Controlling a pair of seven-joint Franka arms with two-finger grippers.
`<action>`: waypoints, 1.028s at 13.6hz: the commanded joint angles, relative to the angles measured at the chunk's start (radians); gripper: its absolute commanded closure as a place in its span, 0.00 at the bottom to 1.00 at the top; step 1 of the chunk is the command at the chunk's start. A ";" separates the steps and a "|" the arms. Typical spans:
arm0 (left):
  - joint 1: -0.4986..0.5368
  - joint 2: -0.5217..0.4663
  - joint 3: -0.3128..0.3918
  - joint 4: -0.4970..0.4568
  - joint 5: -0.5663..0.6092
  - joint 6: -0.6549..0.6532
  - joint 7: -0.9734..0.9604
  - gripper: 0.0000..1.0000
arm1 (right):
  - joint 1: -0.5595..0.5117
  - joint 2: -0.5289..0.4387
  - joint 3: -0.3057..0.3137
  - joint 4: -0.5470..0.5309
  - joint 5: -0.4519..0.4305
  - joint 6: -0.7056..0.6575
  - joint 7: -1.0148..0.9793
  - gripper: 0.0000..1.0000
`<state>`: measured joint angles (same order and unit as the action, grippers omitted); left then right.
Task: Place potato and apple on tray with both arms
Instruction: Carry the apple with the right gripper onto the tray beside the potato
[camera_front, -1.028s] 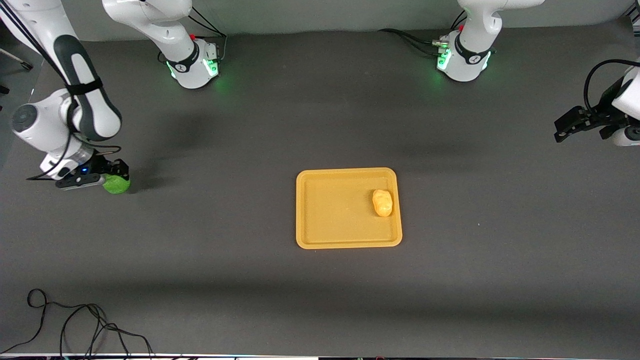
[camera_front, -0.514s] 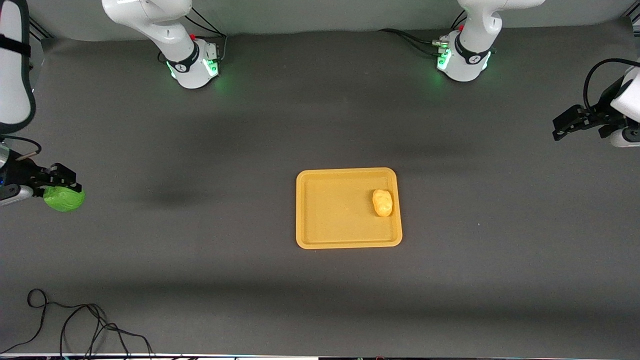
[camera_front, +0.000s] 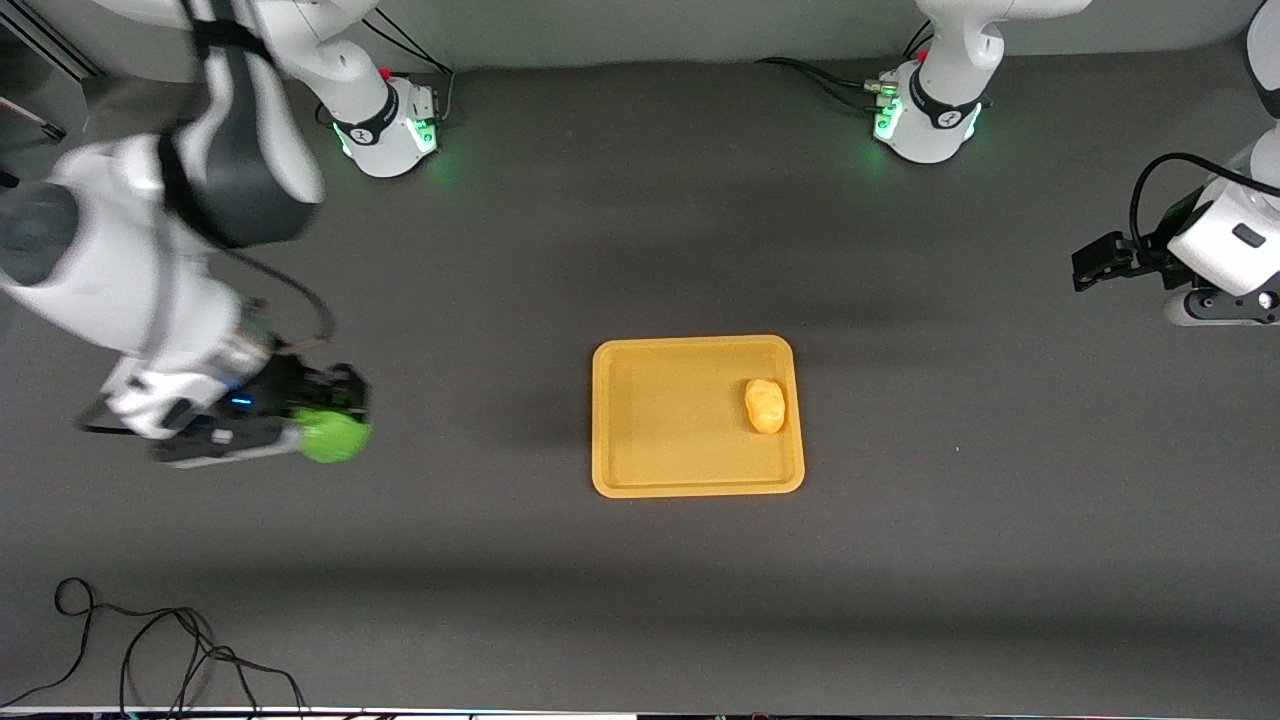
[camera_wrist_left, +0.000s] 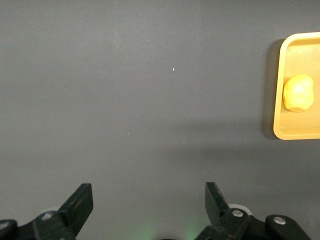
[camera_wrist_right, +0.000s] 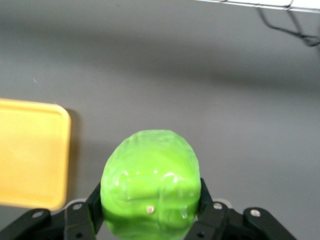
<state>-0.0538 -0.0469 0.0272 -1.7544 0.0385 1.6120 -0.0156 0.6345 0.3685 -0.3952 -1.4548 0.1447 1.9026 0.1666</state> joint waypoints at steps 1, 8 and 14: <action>0.000 -0.002 0.005 0.029 -0.006 -0.047 0.022 0.00 | 0.109 0.189 -0.019 0.207 -0.002 -0.036 0.231 0.62; 0.009 -0.008 0.013 0.030 -0.006 -0.073 0.028 0.00 | 0.215 0.524 0.193 0.531 -0.014 -0.024 0.718 0.63; 0.005 -0.008 0.010 0.033 -0.022 -0.069 0.011 0.00 | 0.270 0.702 0.196 0.530 -0.020 0.176 0.740 0.64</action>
<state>-0.0456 -0.0507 0.0355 -1.7406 0.0324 1.5669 -0.0062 0.9060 0.9957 -0.1989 -0.9848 0.1439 2.0442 0.8808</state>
